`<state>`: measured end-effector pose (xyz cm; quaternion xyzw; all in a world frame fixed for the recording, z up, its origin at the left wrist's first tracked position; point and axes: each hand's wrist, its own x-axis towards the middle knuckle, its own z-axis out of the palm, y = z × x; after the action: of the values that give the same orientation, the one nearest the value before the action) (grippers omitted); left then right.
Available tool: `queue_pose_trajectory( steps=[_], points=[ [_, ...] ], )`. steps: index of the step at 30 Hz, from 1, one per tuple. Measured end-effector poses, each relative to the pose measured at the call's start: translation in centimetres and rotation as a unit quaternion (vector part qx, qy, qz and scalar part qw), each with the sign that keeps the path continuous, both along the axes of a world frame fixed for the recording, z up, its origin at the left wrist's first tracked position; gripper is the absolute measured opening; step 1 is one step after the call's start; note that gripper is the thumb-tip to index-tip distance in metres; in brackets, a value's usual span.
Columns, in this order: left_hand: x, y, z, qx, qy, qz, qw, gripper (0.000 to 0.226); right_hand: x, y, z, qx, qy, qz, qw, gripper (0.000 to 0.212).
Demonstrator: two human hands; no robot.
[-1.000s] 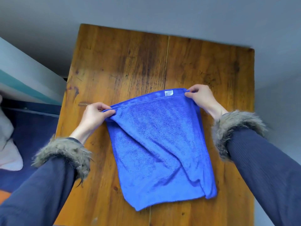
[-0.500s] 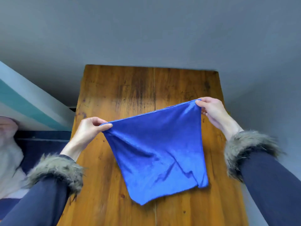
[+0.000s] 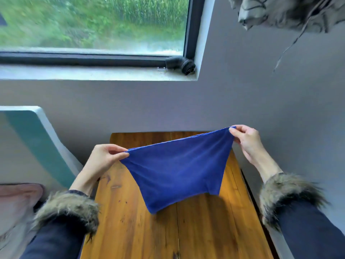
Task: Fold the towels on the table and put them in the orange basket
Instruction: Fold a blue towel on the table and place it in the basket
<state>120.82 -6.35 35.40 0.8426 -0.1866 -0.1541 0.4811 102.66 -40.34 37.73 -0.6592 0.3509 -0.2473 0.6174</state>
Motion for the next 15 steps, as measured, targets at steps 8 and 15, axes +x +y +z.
queue_pose_trajectory(
  steps=[8,15],
  points=[
    [0.2,1.0,5.5,-0.066,-0.058,0.047,0.995,0.014,0.0,0.3,4.9,-0.004,-0.069,0.022,0.997,0.022],
    [-0.1,2.8,6.7,-0.091,-0.049,0.015,0.995,0.023,-0.8,0.2,6.0,-0.013,-0.082,0.045,0.995,0.018]
  ],
)
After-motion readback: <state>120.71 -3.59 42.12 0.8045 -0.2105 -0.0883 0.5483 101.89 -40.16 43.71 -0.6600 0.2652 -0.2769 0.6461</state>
